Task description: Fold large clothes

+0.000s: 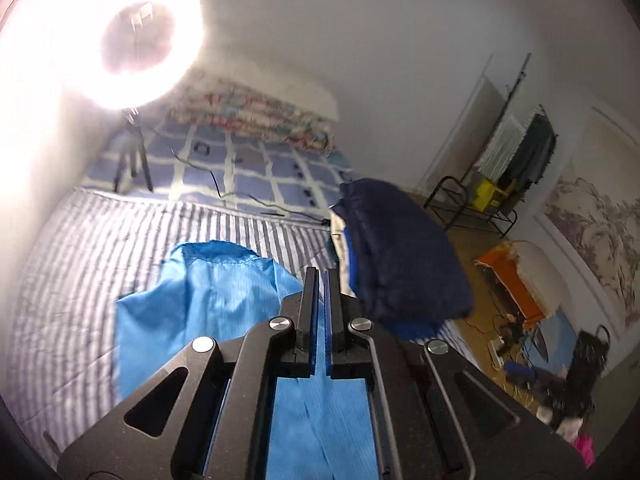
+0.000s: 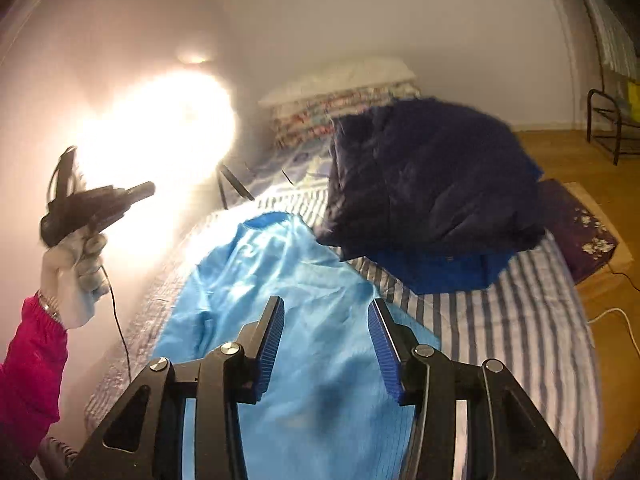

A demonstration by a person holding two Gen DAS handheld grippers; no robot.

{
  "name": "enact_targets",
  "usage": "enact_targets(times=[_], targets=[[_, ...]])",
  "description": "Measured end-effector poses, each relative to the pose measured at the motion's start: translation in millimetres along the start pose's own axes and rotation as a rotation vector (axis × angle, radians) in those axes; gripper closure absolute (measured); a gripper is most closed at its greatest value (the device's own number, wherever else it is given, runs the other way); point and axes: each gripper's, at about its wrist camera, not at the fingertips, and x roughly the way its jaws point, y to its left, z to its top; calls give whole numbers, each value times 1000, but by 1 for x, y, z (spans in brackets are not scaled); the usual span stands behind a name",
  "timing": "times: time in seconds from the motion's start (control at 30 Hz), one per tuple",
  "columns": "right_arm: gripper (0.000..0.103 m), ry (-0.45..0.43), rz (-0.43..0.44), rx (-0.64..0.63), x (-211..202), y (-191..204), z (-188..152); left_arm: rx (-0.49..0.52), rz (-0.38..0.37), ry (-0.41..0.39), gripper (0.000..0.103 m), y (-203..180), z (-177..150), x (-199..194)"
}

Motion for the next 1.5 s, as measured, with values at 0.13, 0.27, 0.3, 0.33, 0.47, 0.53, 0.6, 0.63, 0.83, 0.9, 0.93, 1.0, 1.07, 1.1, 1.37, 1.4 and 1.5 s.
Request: enact_targets(times=[0.13, 0.27, 0.3, 0.33, 0.47, 0.53, 0.6, 0.63, 0.83, 0.9, 0.93, 1.0, 1.07, 1.1, 1.37, 1.4, 1.5], targets=[[56, -46, 1, 9, -51, 11, -7, 63, -5, -24, 101, -26, -15, -90], [56, -99, 2, 20, -113, 22, -23, 100, -1, -58, 88, -45, -28, -167], [56, -108, 1, 22, -126, 25, -29, 100, -2, -70, 86, -50, -32, -192], [56, -118, 0, 20, -139, 28, -34, 104, -8, -76, 86, -53, -35, -209], [56, -168, -4, 12, -194, 39, -48, 136, -3, -117, 85, -71, -48, -279], [54, -192, -5, 3, -220, 44, -53, 130, -19, -114, 72, -77, -59, -312], [51, -214, -10, -13, -245, 49, -59, 126, -40, -100, 59, -83, -72, -333], [50, -222, -14, -19, -256, 52, -63, 133, -41, -90, 59, -86, -80, -341], [50, -179, -24, 3, -280, 56, -99, 100, -77, -9, 59, -93, -122, -363], [50, -138, -43, 11, -273, 55, -118, 85, -99, 26, 59, -99, -136, -371], [50, -120, -43, 23, -270, 53, -128, 88, -103, 32, 59, -103, -140, -378], [50, -88, -31, 61, -264, 45, -145, 110, -105, 29, 59, -112, -141, -394], [50, -90, -22, 106, -264, 33, -156, 131, -94, 2, 59, -121, -136, -417], [50, -100, -27, 122, -268, 28, -158, 138, -89, -17, 59, -125, -132, -431], [50, -271, -81, 181, -329, -10, -126, 140, -20, -145, 59, -126, -109, -508], [50, -290, -92, 177, -336, -13, -120, 133, -8, -154, 59, -123, -109, -516], [49, -337, -107, 173, -357, -19, -107, 112, 29, -177, 59, -111, -116, -536]])
